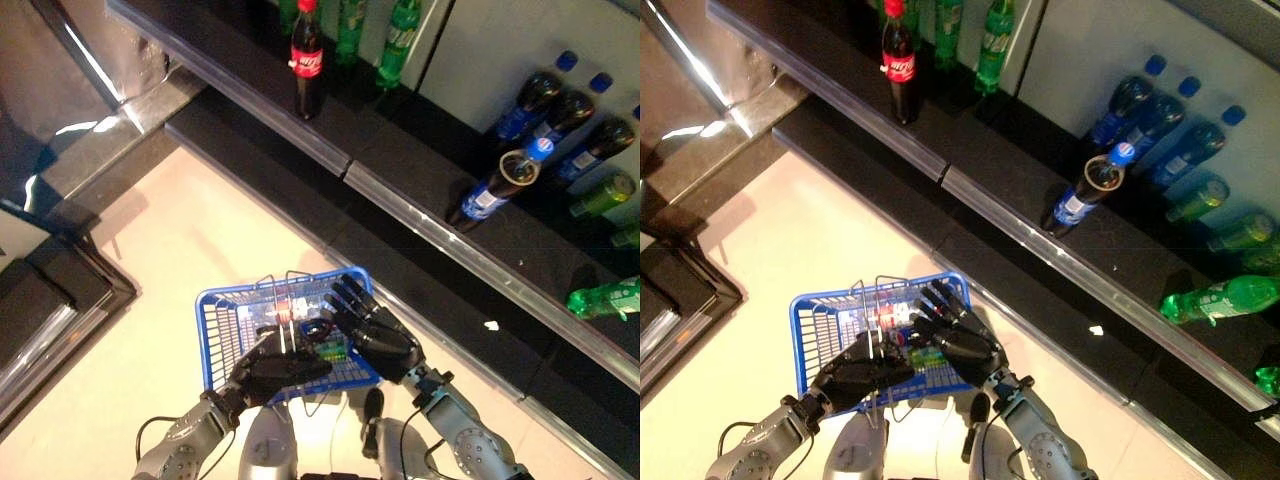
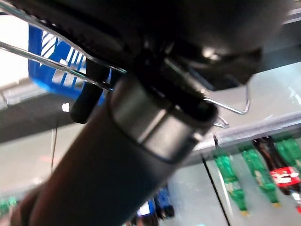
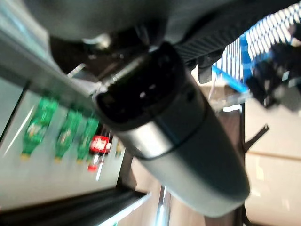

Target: Pick up the drink and place into the basket.

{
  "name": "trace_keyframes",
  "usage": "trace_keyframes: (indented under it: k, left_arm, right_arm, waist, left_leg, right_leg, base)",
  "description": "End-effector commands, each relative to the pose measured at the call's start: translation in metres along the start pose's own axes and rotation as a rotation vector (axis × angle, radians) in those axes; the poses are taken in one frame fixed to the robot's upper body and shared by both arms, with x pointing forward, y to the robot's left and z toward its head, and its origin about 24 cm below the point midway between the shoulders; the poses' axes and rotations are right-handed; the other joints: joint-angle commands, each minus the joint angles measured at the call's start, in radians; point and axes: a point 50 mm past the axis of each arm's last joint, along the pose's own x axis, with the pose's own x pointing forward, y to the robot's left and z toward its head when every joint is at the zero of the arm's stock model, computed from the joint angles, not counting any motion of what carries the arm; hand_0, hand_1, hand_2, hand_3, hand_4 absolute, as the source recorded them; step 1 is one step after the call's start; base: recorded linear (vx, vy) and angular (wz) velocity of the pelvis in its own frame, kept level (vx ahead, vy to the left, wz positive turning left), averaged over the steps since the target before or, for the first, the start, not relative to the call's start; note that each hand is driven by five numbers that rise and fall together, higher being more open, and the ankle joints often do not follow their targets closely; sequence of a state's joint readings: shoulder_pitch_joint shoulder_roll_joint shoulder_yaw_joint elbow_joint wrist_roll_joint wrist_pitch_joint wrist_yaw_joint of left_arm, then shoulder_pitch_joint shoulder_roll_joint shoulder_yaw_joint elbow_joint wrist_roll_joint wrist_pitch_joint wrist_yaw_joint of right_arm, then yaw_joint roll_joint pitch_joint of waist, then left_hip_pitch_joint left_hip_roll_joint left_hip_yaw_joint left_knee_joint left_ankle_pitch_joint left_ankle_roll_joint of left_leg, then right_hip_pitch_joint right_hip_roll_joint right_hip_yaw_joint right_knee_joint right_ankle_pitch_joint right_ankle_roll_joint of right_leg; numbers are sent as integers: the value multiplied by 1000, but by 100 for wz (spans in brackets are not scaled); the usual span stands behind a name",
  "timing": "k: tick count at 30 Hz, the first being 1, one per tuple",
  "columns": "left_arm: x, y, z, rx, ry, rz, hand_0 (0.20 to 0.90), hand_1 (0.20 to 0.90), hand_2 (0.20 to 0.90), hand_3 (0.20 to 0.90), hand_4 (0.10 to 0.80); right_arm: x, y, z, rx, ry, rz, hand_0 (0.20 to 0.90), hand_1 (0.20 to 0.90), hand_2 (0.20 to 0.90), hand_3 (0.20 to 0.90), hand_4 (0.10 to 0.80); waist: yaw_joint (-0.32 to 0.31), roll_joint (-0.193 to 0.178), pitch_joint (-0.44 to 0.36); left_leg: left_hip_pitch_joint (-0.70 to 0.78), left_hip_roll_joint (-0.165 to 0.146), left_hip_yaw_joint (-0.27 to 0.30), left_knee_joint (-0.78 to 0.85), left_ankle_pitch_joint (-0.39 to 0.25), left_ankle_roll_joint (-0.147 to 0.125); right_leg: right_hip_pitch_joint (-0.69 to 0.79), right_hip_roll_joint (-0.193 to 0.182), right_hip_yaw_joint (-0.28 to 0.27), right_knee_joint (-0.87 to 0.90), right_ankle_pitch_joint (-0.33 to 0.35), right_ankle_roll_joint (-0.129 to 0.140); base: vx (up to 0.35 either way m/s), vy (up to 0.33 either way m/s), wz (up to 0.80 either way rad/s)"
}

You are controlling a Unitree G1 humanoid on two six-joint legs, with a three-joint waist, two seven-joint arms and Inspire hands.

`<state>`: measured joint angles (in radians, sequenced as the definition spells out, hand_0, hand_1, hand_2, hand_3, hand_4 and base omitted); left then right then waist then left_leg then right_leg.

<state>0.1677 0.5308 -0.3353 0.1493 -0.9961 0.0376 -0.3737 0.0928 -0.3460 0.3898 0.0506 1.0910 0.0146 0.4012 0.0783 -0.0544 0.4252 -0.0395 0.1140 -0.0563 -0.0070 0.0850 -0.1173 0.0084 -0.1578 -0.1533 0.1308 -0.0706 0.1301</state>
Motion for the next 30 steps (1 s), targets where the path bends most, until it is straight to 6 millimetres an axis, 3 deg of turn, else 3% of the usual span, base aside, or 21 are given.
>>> trace_keyframes:
  k: [1, 5, 10, 17, 19, 22, 26, 27, 30]
  left_arm:
    - [5, -46, 30, 33, -338, -235, 300, 300, 300, 200, 100]
    - [-3, -12, 7, 0, -273, -6, 300, 300, 300, 200, 100]
    - [-18, 35, -37, -52, -129, 344, 300, 300, 300, 200, 100]
    - [-39, 72, -92, -98, 92, 715, 300, 300, 300, 200, 100]
    - [-45, 79, -105, -38, 202, 785, 300, 300, 300, 200, 100]
    - [-55, 85, -117, -41, 292, 847, 300, 300, 300, 200, 100]
    - [-64, 90, -124, -137, 315, 935, 300, 300, 300, 200, 100]
    - [-64, 91, -125, -170, 305, 955, 300, 300, 300, 200, 100]
    - [-63, 90, -126, -165, 322, 945, 300, 300, 300, 200, 100]
  right_arm:
    - [-18, 1, 2, -10, -39, 28, 900, 900, 900, 900, 800]
    - [-32, -17, -3, -34, -28, -101, 900, 900, 900, 900, 800]
    - [-53, -51, -20, -26, 32, -344, 900, 900, 900, 900, 800]
    - [-79, -97, -48, -150, 218, -729, 900, 900, 900, 900, 800]
    - [-101, -117, -62, -294, 396, -866, 900, 900, 900, 900, 800]
    - [-129, -129, -79, -356, 584, -984, 900, 900, 900, 900, 800]
    - [-159, -131, -100, -328, 769, -1068, 900, 900, 900, 900, 800]
    - [-170, -128, -110, -250, 806, -1099, 900, 900, 900, 900, 800]
    - [-176, -125, -117, -181, 809, -1111, 900, 900, 900, 900, 800]
  waist:
    - [-11, 21, -240]
    - [-30, 7, -278]
    - [-63, -6, -319]
    - [-87, -4, -352]
    - [-83, -1, -357]
    - [-74, 4, -357]
    - [-68, 10, -358]
    - [-69, 13, -360]
    - [-74, 17, -361]
  left_leg:
    - [20, 21, 33, -40, 32, 42]
    - [41, 35, 62, -62, 35, 30]
    - [67, 57, 114, -79, 34, 14]
    - [90, 73, 154, -80, 19, -2]
    - [93, 77, 158, -80, 13, -5]
    - [94, 82, 159, -80, 10, -8]
    - [94, 85, 157, -80, 3, -11]
    - [96, 80, 152, -80, -3, -10]
    - [98, 79, 152, -80, -7, -10]
  right_leg:
    - [21, -10, 17, -7, 48, -19]
    - [47, -6, 36, -52, 60, -13]
    - [67, -13, 62, -106, 89, -4]
    - [80, -34, 68, -147, 116, 10]
    - [85, -39, 64, -153, 117, 14]
    - [87, -43, 57, -153, 117, 18]
    - [97, -49, 53, -169, 121, 25]
    - [100, -51, 55, -174, 124, 28]
    - [98, -52, 59, -176, 125, 29]
  base:
    - [55, -24, -18]
    - [32, -34, -20]
    - [17, -23, -21]
    - [-2, -1, -17]
    - [-11, -17, -17]
    - [-13, -12, -6]
    - [-10, -4, -1]
    - [-5, -2, -9]
    - [-6, 4, -6]
